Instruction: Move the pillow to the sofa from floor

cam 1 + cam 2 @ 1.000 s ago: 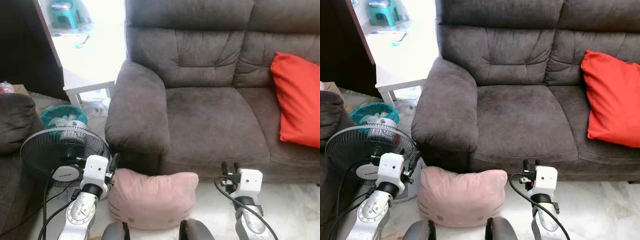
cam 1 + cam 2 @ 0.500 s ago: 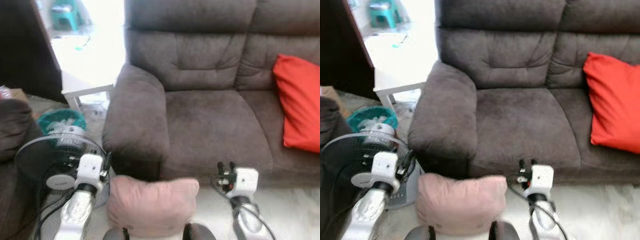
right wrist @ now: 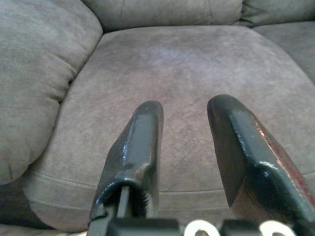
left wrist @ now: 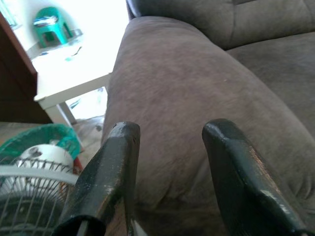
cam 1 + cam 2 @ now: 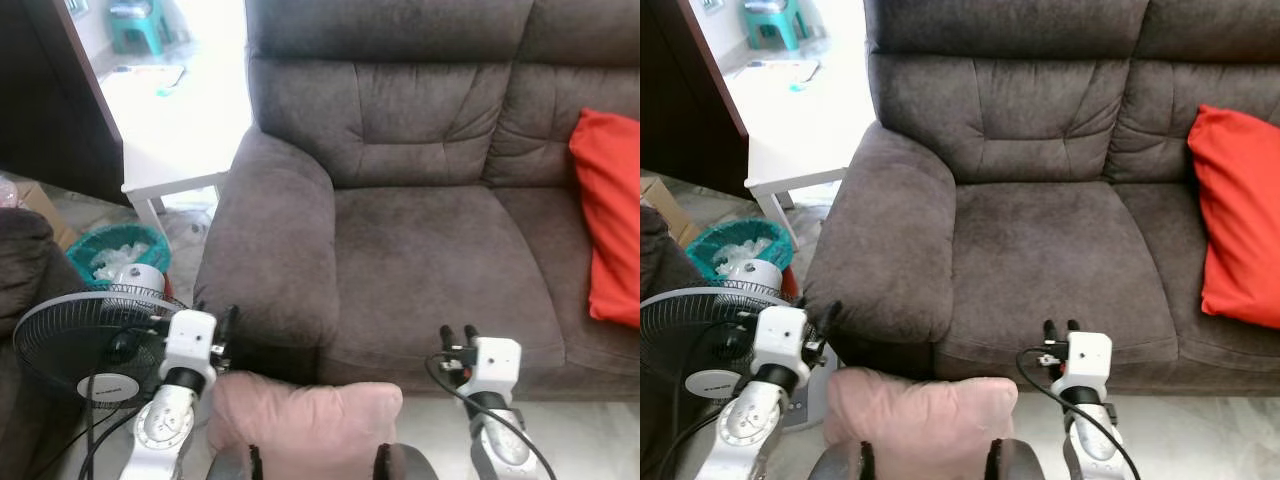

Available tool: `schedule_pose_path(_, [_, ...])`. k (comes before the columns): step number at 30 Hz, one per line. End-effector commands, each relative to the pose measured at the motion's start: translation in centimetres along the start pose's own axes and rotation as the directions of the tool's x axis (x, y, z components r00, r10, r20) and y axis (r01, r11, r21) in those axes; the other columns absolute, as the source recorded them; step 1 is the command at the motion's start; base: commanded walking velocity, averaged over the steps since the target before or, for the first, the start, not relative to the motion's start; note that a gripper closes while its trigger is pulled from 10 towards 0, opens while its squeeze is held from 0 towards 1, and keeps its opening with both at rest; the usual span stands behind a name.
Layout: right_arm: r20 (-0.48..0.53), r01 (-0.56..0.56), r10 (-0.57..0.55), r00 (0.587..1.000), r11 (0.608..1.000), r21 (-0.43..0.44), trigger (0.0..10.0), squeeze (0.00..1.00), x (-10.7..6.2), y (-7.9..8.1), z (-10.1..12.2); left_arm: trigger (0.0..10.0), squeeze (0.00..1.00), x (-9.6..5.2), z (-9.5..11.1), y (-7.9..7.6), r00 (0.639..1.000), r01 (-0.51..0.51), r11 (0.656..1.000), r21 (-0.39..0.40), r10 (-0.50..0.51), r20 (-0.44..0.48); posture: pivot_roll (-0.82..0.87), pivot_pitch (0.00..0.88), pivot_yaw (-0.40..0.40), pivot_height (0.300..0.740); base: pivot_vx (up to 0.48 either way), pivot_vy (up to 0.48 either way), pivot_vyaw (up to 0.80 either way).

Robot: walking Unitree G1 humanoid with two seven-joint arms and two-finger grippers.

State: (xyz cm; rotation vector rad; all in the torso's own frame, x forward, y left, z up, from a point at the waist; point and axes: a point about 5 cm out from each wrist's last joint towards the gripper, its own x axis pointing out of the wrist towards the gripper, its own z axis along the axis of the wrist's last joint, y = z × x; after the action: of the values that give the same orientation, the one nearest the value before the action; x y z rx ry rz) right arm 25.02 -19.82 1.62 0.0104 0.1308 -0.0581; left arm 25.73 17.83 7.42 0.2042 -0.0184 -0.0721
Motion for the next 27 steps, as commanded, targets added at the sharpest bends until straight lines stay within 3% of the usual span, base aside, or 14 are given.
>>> schedule_pose_path(1, [0.000, -0.009, 0.009, 1.000, 1.000, 0.003, 10.0, 0.00, -0.23, 0.23, -0.22, 10.0, 0.00, -0.24, -0.08, 0.53, 1.000, -0.025, 1.000, 0.017, 0.025, -0.001, 0.09, 0.035, -0.032, 0.615, 0.000, 0.000, 0.00])
schedule_pose_path(14, [0.029, -0.060, 0.060, 0.998, 0.998, -0.027, 10.0, 0.00, -0.33, 0.82, 0.22, 10.0, 0.00, -0.29, -0.08, 0.59, 0.999, -0.044, 0.999, 0.017, 0.044, 0.004, 0.09, 0.029, -0.033, 0.615, 0.000, 0.000, 0.00])
schedule_pose_path(20, [0.035, -0.061, 0.062, 0.997, 0.998, -0.028, 10.0, 0.00, -0.38, 0.84, 0.25, 10.0, 0.00, -0.21, -0.05, 0.64, 0.999, -0.045, 0.999, 0.017, 0.045, 0.007, 0.09, 0.026, -0.033, 0.615, 0.000, 0.000, 0.74])
schedule_pose_path(27, [0.031, -0.046, 0.046, 0.998, 0.999, -0.002, 10.0, 0.00, -0.34, 0.69, 0.20, 10.0, 0.00, -0.06, -0.35, 0.26, 1.000, -0.022, 1.000, 0.009, 0.022, -0.004, 0.09, 0.023, -0.033, 0.615, 0.000, 0.000, 0.00])
